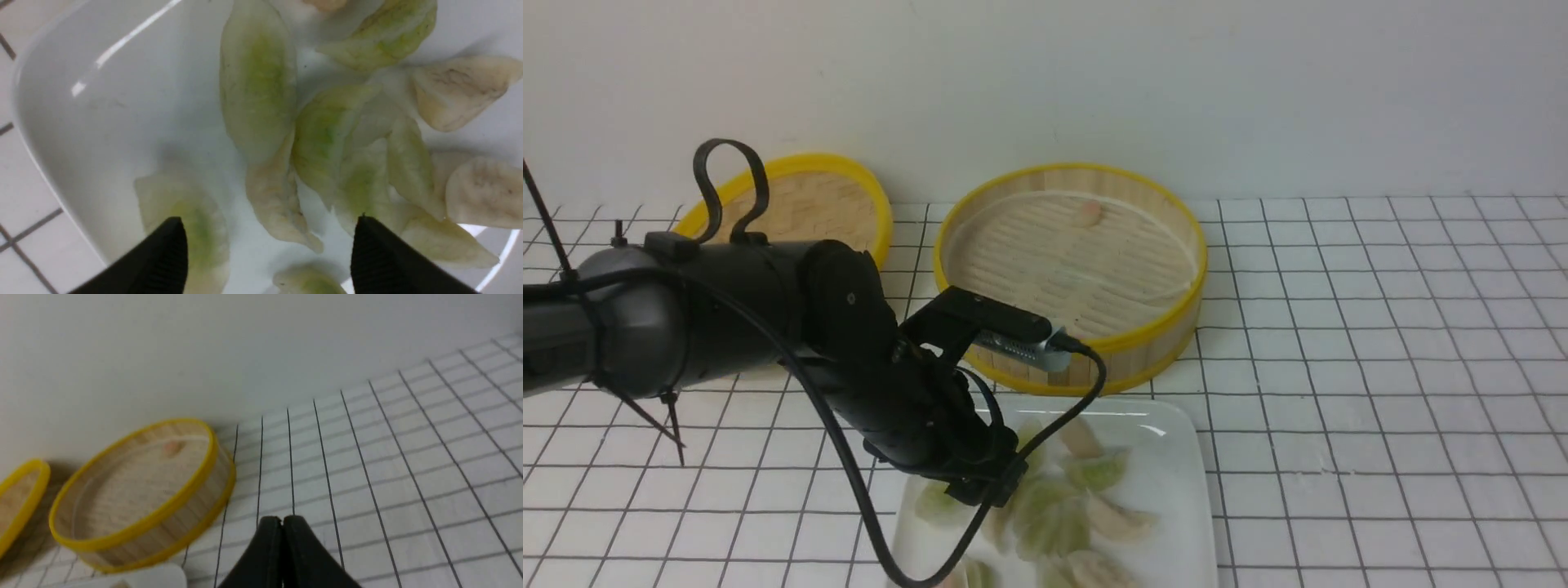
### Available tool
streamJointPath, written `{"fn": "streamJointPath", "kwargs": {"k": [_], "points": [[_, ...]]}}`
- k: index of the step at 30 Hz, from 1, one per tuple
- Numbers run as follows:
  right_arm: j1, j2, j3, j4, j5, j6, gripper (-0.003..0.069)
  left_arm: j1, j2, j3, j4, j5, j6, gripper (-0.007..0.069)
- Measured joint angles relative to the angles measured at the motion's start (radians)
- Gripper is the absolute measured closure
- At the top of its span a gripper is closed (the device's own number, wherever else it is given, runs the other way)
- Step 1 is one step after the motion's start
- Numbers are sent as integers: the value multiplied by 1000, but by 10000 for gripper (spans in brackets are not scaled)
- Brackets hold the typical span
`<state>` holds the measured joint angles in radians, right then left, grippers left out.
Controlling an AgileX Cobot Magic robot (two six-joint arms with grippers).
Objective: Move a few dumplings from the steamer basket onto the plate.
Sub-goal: Use the left arm to put the dumpling into the plate, then use the right arm to grab a dumpling from inside the steamer
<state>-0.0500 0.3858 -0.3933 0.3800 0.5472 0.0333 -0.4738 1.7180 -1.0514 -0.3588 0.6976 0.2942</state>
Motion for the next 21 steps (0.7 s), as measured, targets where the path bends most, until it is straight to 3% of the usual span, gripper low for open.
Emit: {"fn": "streamJointPath", "kwargs": {"k": [4,9,11,21], "points": [[0,275,-220,-7,207,-89,669,0,-22,-80,68,115,-35,218],[0,667,-577,-11,433,-142,669,0,-171,-130,213,236,-136,527],[5,781,-693,-16,481,-136,669,1,-267,-132,251,286,-166,596],[202,1321,-1304,-203,654,68,669,1,-748,-134,310,429,-240,631]]}}
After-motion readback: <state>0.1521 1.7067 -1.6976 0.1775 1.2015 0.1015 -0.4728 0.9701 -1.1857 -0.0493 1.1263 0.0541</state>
